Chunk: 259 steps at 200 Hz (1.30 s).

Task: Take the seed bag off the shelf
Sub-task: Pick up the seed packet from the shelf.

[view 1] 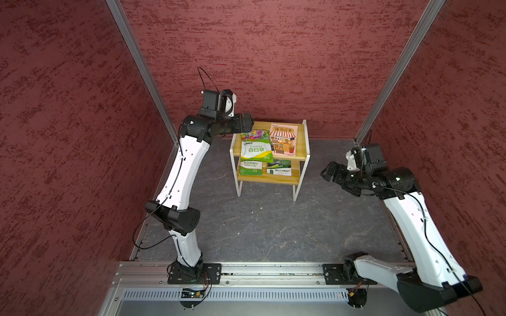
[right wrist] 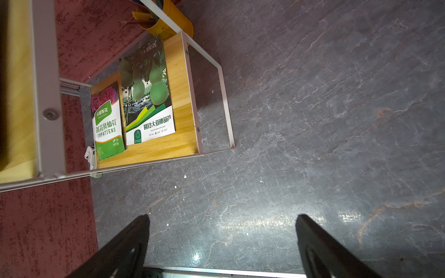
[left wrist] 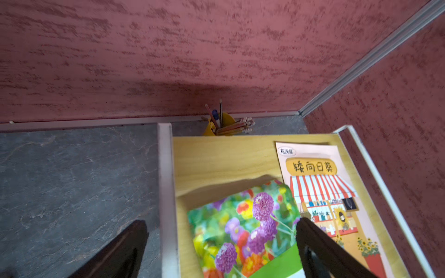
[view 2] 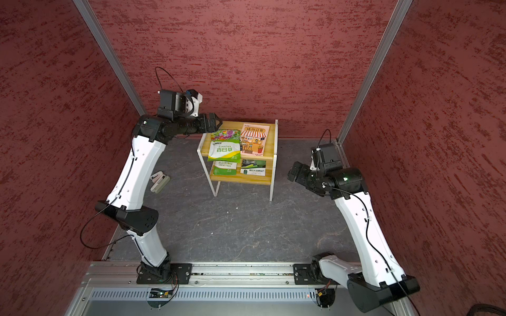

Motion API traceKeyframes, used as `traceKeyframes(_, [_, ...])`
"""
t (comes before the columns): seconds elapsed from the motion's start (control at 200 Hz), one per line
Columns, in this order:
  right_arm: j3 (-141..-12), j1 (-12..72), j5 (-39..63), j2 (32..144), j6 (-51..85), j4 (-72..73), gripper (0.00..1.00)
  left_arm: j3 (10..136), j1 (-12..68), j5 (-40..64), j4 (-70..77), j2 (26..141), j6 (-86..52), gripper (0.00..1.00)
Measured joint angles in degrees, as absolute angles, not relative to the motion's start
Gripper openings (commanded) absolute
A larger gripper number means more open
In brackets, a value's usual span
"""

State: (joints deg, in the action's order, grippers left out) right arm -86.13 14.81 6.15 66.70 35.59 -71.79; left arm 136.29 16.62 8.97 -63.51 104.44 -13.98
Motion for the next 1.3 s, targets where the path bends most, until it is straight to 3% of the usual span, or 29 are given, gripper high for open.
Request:
traceKeyframes(0.21, [-86.13,14.81,6.09,66.70,35.57,-71.81,0.98,136.00,5.28,12.23,-71.07,96.31,-19.42,1.00])
traceKeyframes(0.376, [-86.13,14.81,5.91,66.70,35.31,-71.85,0.98,124.90,3.92,18.31,-74.41,83.55,-23.79,1.00])
traceKeyframes(0.536, [-86.08,14.81,6.02,66.70,34.39,-71.79,0.98,105.91,7.20,23.35,-72.34,71.09,-31.83,1.00])
traceKeyframes(0.721, [-86.06,14.83,7.62,67.31,33.39,-71.79,0.98,91.00,17.96,23.18,-67.37,64.16,-42.44,1.00])
traceKeyframes(0.902, [-85.97,14.83,9.32,67.37,32.49,-71.79,0.98,86.76,23.77,20.34,-61.10,63.44,-48.45,1.00])
traceKeyframes(1.298, [-82.41,14.85,11.40,65.69,32.10,-71.57,0.98,86.26,25.34,17.19,-49.28,70.22,-52.25,1.00])
